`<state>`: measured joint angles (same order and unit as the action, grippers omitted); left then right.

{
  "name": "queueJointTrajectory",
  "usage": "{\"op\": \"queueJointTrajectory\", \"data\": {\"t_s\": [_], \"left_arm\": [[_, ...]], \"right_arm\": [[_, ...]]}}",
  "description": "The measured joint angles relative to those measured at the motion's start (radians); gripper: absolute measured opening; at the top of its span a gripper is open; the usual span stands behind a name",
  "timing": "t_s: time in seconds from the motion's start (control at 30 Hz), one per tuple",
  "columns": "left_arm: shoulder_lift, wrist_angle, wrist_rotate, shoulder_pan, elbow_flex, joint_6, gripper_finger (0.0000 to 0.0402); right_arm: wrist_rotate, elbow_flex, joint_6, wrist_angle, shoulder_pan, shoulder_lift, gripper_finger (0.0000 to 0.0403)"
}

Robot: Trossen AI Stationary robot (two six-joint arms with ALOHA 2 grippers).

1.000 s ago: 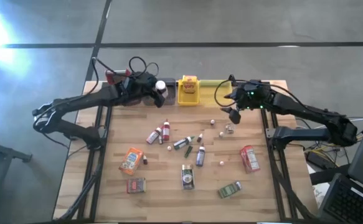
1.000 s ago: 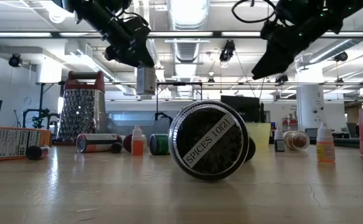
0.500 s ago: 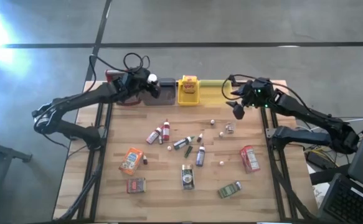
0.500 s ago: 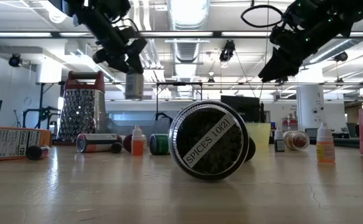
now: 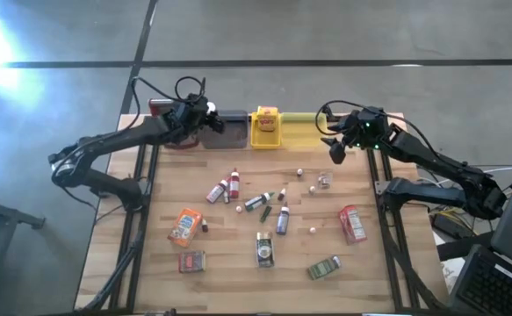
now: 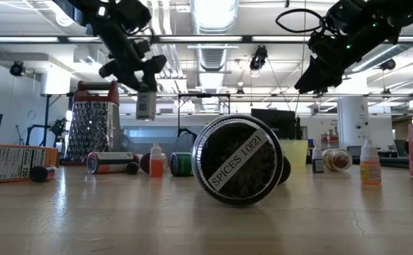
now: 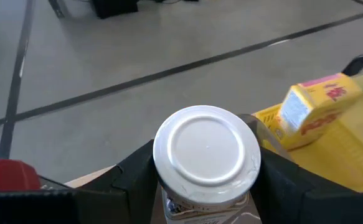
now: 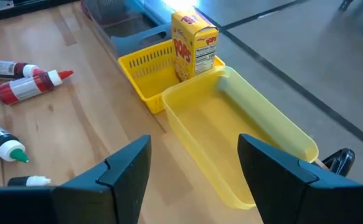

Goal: Pick & Place Kitchen Items
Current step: Put the seasoning bottle into the black bin

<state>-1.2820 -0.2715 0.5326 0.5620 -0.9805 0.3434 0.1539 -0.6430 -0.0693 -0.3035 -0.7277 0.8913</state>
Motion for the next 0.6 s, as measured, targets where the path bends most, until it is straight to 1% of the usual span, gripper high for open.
{"op": "queueJointTrajectory", "data": {"t_s": [0.2, 0.4, 0.6], "left_arm": [[-0.050, 0.087, -0.016, 0.016, 0.024, 0.018, 0.0214], [-0.101, 0.152, -0.025, 0.025, 0.024, 0.054, 0.0214], [-0.172, 0.332, -0.140, 0.021, 0.024, 0.045, 0.0214]], "right_arm": [[0.001, 0.000, 0.003, 0.001, 0.000, 0.000, 0.0226], [0.002, 0.000, -0.006, 0.004, 0.000, 0.000, 0.0240], [0.003, 0.000, -0.012, 0.008, 0.001, 0.000, 0.0260]]}}
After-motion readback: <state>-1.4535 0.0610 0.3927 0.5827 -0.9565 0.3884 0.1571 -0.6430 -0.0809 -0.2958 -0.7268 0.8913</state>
